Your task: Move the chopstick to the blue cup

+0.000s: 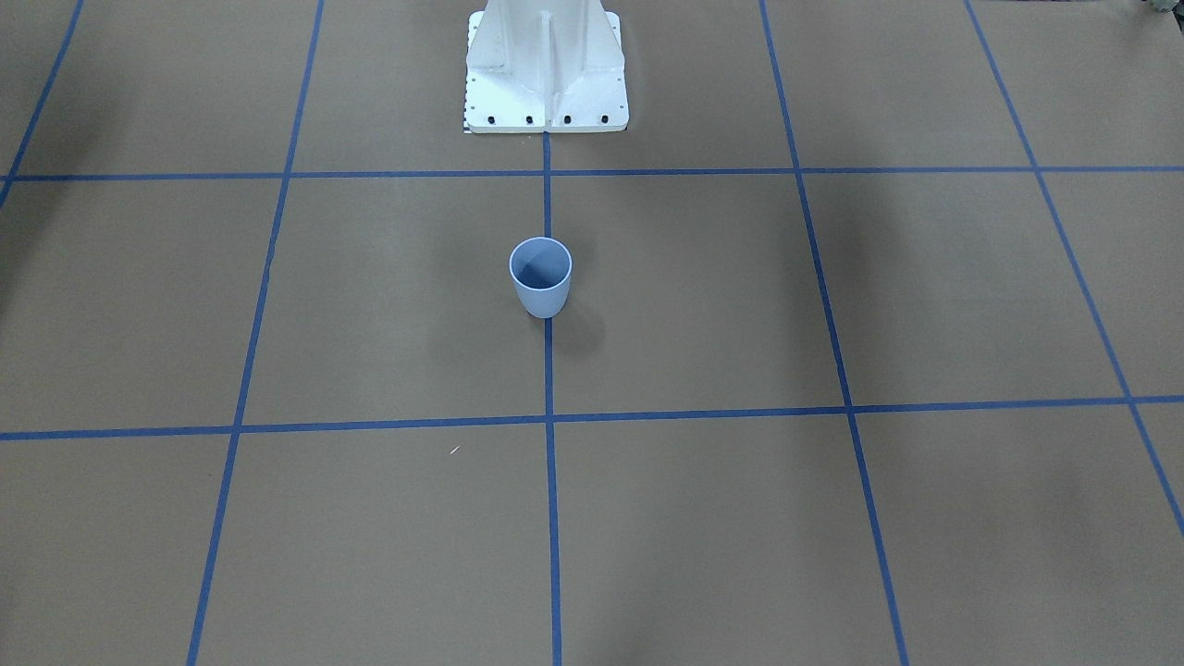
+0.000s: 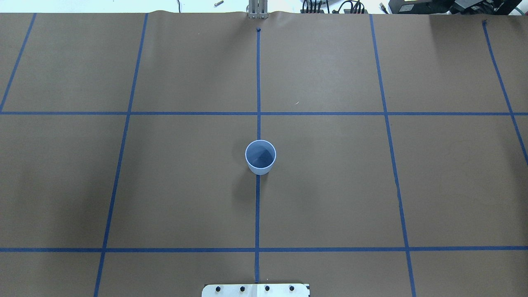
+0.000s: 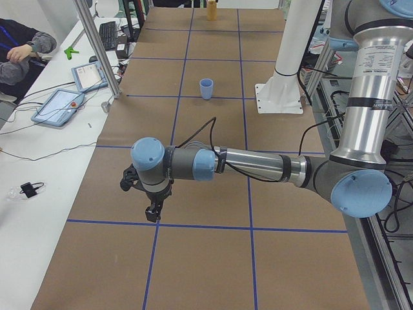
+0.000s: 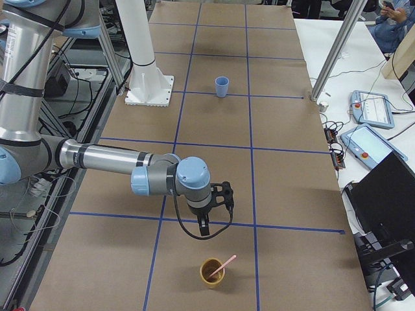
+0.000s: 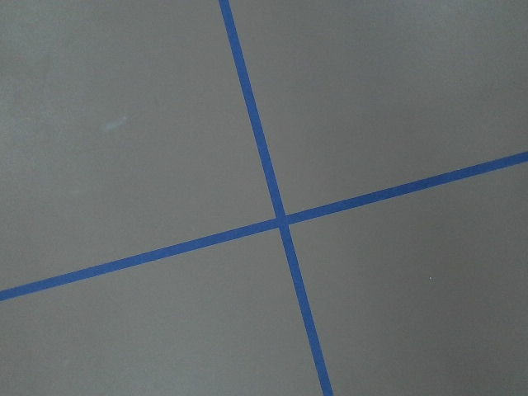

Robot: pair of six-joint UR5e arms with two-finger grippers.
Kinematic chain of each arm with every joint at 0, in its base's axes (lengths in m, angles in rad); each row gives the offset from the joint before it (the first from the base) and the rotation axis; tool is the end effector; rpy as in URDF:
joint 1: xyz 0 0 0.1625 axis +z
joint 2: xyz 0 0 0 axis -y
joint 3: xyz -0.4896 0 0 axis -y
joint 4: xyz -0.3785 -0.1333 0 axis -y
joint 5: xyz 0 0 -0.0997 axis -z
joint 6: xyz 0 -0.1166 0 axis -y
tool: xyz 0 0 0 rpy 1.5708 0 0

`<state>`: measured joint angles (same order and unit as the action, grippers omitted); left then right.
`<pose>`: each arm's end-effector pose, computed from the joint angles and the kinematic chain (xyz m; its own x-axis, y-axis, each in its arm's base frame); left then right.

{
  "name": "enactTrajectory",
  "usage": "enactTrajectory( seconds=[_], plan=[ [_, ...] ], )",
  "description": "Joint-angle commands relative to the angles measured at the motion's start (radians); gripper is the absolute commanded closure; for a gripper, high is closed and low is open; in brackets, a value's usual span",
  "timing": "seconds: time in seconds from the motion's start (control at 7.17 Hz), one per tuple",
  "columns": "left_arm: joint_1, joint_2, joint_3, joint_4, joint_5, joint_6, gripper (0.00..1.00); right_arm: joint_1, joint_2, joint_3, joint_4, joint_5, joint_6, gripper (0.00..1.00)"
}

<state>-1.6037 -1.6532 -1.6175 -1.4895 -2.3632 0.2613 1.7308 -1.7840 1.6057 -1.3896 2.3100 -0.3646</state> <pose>-0.0673 -0.5172 0.6787 0.6875 0.2684 -0.6747 -0.1498 0.9616 0.2299 0.1128 -0.3554 0.7940 0.7387 -0.2438 0.6284 0.1114 0.9636 0.2429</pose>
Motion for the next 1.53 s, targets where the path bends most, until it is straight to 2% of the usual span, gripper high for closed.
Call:
enactTrajectory(
  seconds=[0.0, 0.14, 0.28, 0.42, 0.56, 0.98, 1.12, 1.39],
  plan=[
    [0.001, 0.052, -0.051, 0.000, -0.001, 0.001, 0.01, 0.058, 0.060, -0.088, 0.004, 0.006, -0.086, 0.00],
    [0.001, 0.067, -0.067, 0.000, -0.001, 0.001, 0.01, 0.061, 0.058, -0.098, 0.021, 0.017, -0.091, 0.00],
    [0.001, 0.084, -0.085, 0.000, -0.001, 0.001, 0.01, 0.059, 0.067, -0.143, 0.096, 0.017, -0.091, 0.00],
    [0.001, 0.085, -0.088, 0.000, -0.001, 0.001, 0.01, 0.061, 0.096, -0.232, 0.192, 0.041, -0.082, 0.01],
    [0.001, 0.086, -0.088, 0.000, -0.001, 0.001, 0.01, 0.059, 0.118, -0.278, 0.225, 0.051, -0.086, 0.02],
    [0.001, 0.087, -0.087, 0.000, -0.001, 0.001, 0.01, 0.059, 0.132, -0.305, 0.251, 0.057, -0.082, 0.15],
    [0.001, 0.087, -0.087, 0.000, -0.001, 0.001, 0.01, 0.061, 0.135, -0.303, 0.251, 0.060, -0.082, 0.27],
    [0.001, 0.087, -0.088, 0.000, -0.002, 0.001, 0.01, 0.061, 0.155, -0.305, 0.251, 0.057, -0.082, 0.30]
  ],
)
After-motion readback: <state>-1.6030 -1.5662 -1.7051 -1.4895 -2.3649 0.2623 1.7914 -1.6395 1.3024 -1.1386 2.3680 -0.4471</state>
